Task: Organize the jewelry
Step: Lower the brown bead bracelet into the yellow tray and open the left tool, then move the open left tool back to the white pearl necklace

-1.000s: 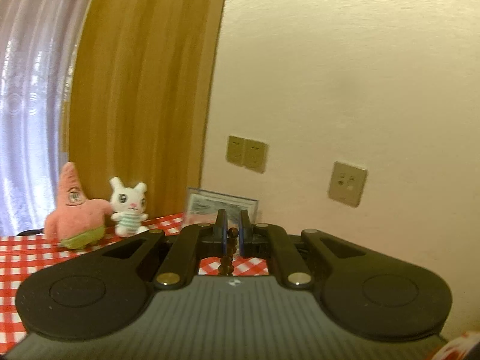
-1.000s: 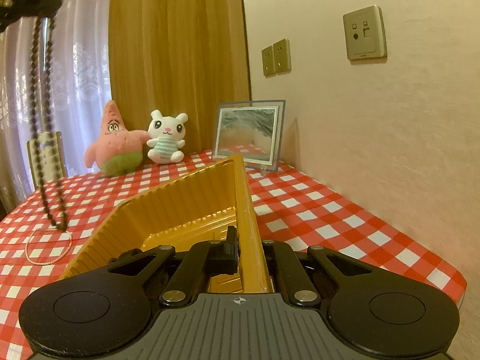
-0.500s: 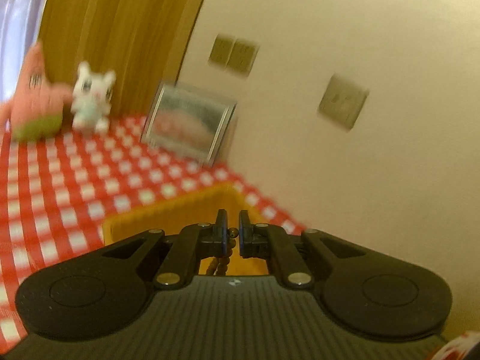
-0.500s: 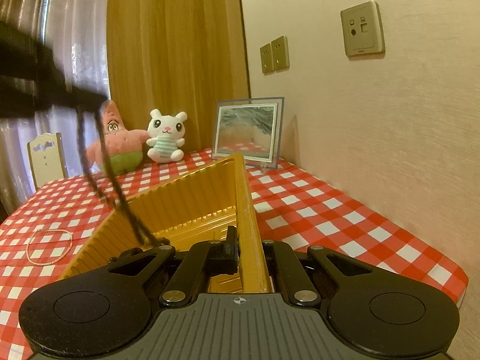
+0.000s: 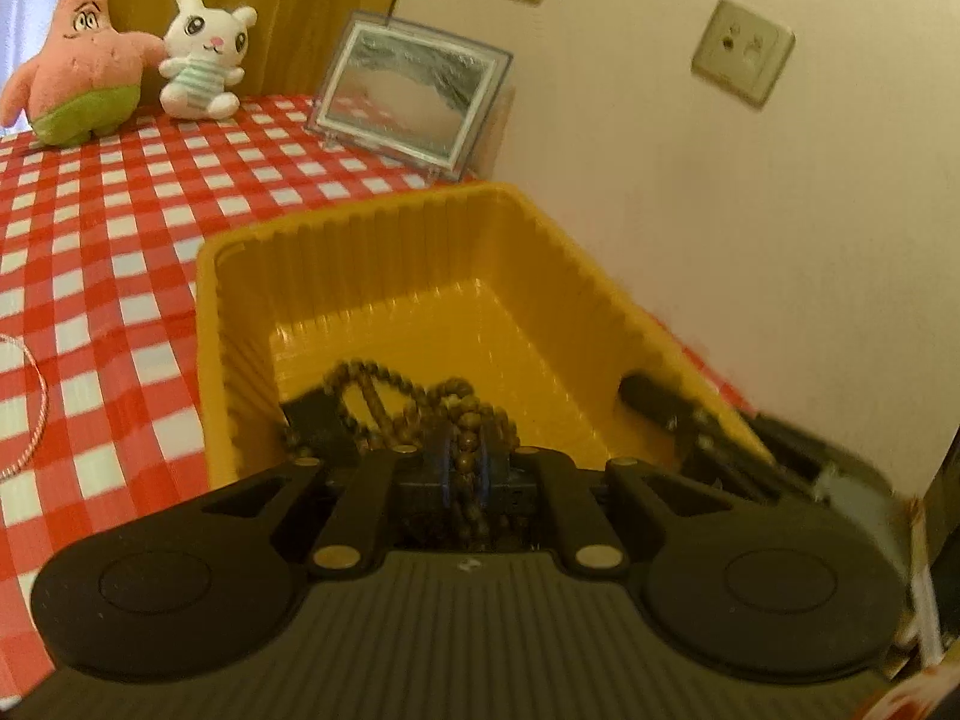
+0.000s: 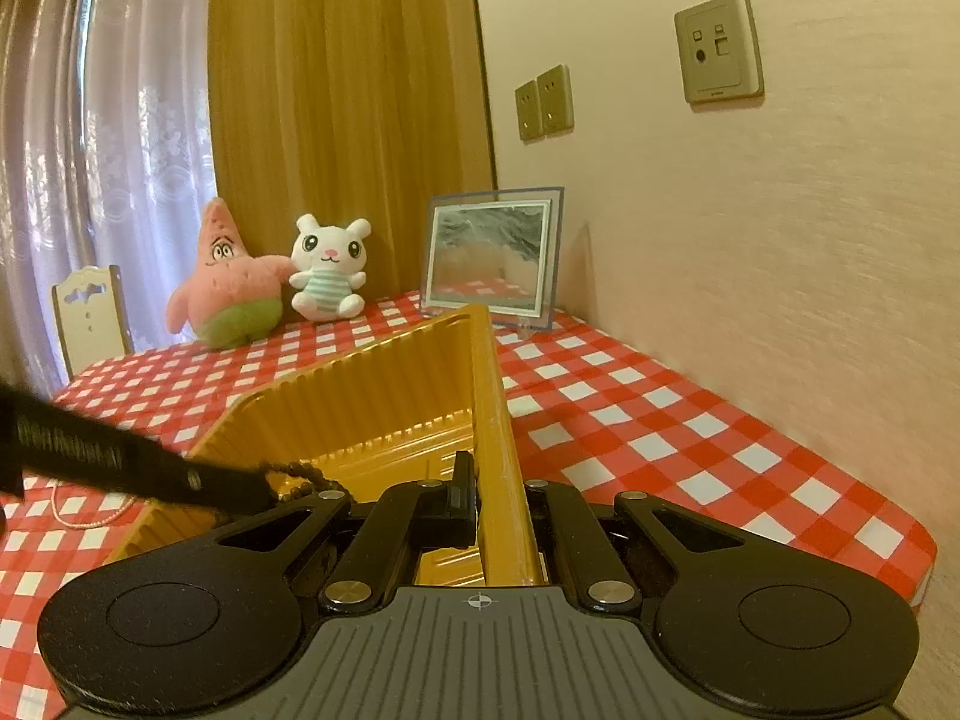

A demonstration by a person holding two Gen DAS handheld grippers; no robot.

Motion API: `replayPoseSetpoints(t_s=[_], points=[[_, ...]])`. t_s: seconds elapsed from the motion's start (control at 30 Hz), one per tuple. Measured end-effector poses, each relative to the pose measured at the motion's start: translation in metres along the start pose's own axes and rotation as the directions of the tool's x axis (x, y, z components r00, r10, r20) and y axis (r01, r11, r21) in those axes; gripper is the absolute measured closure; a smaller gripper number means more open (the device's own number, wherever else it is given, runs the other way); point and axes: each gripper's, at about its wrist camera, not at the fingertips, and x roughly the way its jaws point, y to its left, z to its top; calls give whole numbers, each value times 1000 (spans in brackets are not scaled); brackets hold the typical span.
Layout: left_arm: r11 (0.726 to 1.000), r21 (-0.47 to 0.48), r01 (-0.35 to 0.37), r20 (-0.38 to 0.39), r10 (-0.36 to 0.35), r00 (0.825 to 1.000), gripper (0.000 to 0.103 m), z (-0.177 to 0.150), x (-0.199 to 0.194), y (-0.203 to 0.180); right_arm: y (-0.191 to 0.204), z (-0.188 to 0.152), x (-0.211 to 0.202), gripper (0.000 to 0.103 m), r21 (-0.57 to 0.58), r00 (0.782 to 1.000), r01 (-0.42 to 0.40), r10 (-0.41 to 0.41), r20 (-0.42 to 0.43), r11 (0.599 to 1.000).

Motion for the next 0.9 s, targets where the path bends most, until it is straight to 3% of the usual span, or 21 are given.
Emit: replayPoseSetpoints(t_s=[0.27,0.6,0.9], points=[[999,33,-39,11,38,999,73,-17,-9,-5,-1,-2,0,99,10,1000,2,-2,-6,1000],[995,4,-96,74,96,993,72,-32,-48,15,-2,-2,1,99,15,1000,5,-4,-9,1000],[957,-17,-289,109,289,951,72,-51,-77,69,-2,-3,3,99,14,1000,24,-24,-12,1000]])
